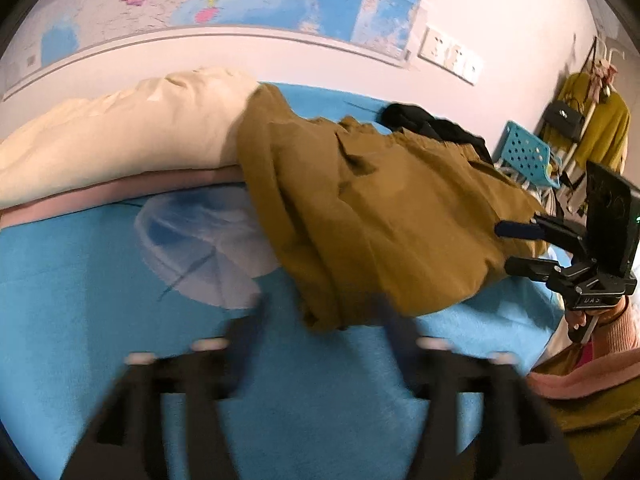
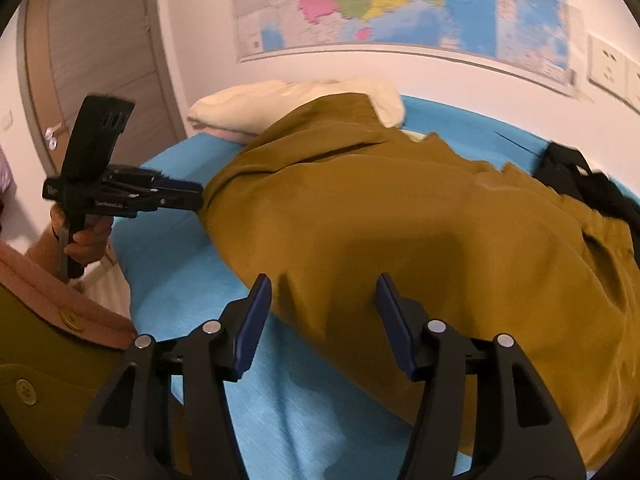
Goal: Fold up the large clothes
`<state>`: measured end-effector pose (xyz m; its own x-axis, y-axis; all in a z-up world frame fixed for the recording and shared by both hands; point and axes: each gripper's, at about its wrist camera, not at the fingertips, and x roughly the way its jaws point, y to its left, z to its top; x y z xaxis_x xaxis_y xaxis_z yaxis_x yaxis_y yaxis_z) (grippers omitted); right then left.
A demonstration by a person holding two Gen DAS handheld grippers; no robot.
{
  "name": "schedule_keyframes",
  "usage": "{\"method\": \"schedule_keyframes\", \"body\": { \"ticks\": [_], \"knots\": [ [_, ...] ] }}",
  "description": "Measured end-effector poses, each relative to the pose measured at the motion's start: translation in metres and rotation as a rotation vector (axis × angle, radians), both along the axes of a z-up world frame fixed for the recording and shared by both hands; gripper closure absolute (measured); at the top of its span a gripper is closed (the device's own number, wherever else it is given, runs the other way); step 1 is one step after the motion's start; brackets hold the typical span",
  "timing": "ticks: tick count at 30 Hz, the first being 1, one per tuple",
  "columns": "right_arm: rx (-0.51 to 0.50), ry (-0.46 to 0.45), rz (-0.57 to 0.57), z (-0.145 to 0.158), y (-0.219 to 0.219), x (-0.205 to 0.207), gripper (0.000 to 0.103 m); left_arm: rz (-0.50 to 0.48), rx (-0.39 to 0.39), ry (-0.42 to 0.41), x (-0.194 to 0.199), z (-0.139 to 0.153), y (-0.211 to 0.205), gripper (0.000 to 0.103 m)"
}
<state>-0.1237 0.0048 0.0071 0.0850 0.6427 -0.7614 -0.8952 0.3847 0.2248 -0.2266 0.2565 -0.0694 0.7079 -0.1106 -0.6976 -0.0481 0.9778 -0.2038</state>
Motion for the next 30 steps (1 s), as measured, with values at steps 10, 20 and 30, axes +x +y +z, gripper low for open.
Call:
{"method": "schedule_keyframes", "body": {
  "ticks": [10, 20, 30],
  "knots": [
    [-0.148, -0.272, 0.191, -0.016, 0.044, -0.043, 0.035, 0.009, 0.039, 0.039, 0.013, -0.004, -0.013, 0.047],
    [-0.153, -0.291, 0.182, -0.026, 0.055, -0.027, 0.061, 0.029, 0.056, 0.060, 0.008, -0.003, -0.023, 0.033],
    [-0.051, -0.132, 0.105, -0.008, 0.049, 0.001, 0.077, -0.010, -0.022, 0.067, 0.005, -0.004, -0.026, 0.031]
  ]
}}
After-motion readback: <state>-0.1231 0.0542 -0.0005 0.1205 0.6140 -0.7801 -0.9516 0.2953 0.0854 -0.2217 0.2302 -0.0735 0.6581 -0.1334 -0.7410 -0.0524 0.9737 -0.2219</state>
